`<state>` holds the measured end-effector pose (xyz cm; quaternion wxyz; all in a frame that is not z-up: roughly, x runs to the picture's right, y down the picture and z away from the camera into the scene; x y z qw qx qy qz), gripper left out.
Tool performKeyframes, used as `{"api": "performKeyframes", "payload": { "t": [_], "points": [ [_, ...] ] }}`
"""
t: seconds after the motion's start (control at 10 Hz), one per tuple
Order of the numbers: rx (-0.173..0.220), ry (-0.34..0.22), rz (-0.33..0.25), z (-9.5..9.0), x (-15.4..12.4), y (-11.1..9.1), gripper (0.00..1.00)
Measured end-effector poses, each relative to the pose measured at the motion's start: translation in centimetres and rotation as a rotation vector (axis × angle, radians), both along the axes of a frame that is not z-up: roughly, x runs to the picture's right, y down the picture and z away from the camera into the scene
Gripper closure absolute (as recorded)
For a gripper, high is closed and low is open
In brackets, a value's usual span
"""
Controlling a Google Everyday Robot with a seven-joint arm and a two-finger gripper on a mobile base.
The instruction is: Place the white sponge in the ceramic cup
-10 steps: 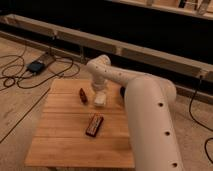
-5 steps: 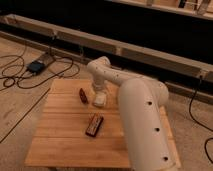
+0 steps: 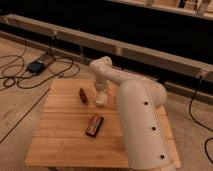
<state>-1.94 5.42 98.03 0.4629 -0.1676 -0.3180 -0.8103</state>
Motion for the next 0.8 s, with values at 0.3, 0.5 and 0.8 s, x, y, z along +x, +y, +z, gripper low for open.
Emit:
{"api": "performKeyframes", "payload": {
  "t": [0.3, 0.5, 0.8],
  "points": [
    [-0.023, -0.034, 0.011, -0.9, -0.4, -0.1, 0.84],
    [-0.031, -0.076, 0.034, -2.2, -0.4, -0.6, 0.99],
    [-0.014, -0.158, 0.091, -5.5, 0.8, -1.9, 1.0]
  ]
}}
